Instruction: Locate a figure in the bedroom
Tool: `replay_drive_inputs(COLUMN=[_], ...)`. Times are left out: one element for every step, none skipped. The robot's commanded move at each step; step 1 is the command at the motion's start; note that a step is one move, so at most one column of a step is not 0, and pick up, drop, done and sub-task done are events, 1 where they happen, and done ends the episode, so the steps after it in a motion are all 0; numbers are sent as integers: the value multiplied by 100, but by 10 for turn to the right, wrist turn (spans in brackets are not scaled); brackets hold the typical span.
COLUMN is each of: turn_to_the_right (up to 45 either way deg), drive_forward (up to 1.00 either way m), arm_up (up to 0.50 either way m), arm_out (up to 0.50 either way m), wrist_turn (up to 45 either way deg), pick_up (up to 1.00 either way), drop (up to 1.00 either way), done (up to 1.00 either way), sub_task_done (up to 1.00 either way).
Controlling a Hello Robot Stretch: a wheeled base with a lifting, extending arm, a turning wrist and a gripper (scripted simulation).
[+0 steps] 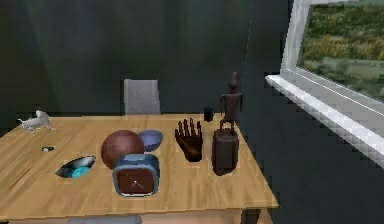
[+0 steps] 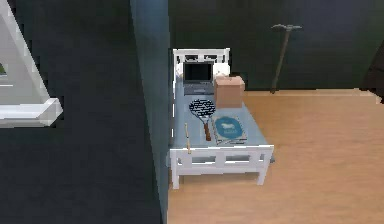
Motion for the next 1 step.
replay_drive_inputs(turn_to_the_right=[0], drive_forward=[0], arm_up=[0], arm_out=[0], wrist_turn=[0], pick_up=[0], drop=[0], done=[100], sub_task_done=[0])
